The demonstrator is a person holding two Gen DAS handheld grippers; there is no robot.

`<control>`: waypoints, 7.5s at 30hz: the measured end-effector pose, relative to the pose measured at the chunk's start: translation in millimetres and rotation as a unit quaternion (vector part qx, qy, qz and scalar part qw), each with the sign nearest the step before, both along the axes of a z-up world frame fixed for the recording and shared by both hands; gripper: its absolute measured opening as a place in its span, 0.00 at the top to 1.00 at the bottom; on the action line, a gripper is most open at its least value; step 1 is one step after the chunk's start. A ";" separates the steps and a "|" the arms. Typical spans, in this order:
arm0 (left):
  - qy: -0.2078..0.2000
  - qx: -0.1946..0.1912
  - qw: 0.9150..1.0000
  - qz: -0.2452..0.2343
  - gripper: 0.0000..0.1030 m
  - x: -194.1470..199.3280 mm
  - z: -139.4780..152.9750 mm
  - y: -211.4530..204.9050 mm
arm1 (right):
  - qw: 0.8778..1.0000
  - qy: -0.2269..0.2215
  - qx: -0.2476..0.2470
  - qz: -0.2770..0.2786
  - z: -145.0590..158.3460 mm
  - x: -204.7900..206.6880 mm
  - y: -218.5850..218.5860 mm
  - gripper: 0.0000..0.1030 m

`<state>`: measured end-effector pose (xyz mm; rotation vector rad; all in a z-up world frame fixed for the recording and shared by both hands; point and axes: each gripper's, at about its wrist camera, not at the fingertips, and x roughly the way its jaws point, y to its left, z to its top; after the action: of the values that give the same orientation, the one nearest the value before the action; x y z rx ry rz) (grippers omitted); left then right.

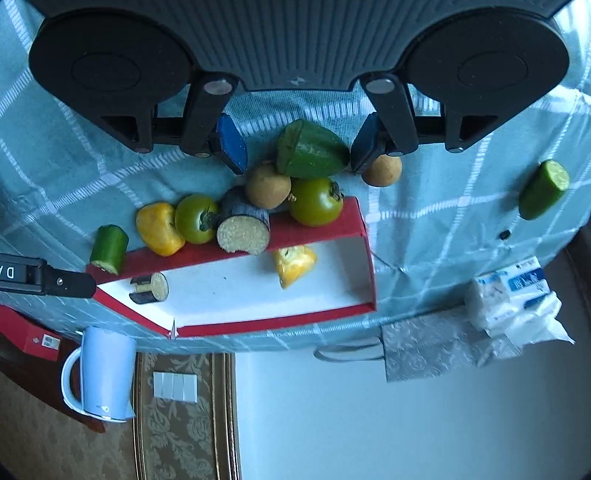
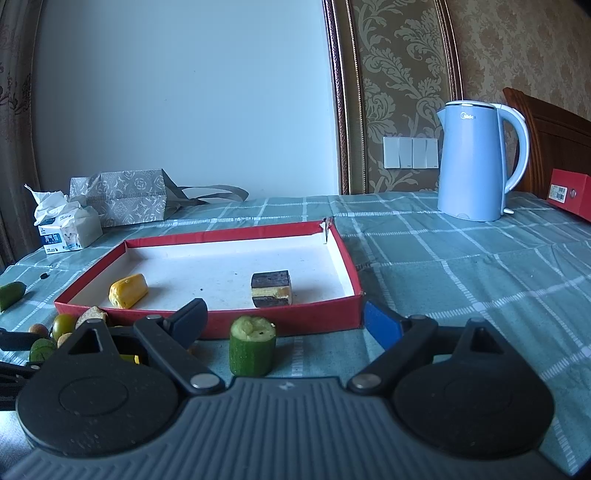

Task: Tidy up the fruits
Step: 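Close left tool on green pepper piece while right tool closes on cucumber chunk, then carry green pepper piece into red tray and open left tool while right tool holds cucumber, then lower cucumber chunk into red tray and open right tool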

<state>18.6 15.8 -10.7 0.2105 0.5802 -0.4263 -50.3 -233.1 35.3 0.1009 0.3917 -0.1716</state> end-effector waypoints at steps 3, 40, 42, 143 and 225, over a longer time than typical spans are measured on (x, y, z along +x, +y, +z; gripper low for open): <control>-0.013 0.014 1.000 -0.006 0.42 -6.8 -0.4 -1.6 | 1.000 -0.001 0.000 -0.002 0.4 -0.1 -0.6 0.12; -0.031 -0.031 0.999 0.031 0.61 -52.0 6.5 -7.1 | 1.000 0.022 0.019 -0.006 -5.7 -19.2 -17.3 0.12; -0.027 -0.037 0.998 0.031 0.61 -52.2 6.3 -5.7 | 1.000 0.026 0.009 0.004 -5.5 -16.8 -12.3 0.13; 0.027 0.032 0.994 0.096 0.60 151.1 19.6 -96.1 | 0.998 -0.011 -0.023 0.056 2.4 0.2 17.5 0.70; -0.014 -0.070 0.991 0.115 0.59 -41.7 2.1 -6.4 | 0.998 0.028 -0.016 0.061 -2.7 21.1 37.3 0.52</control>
<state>-23.1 9.5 -8.5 0.0135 0.5370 -0.2385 -29.2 -195.9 32.6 0.0413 0.4500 -0.0603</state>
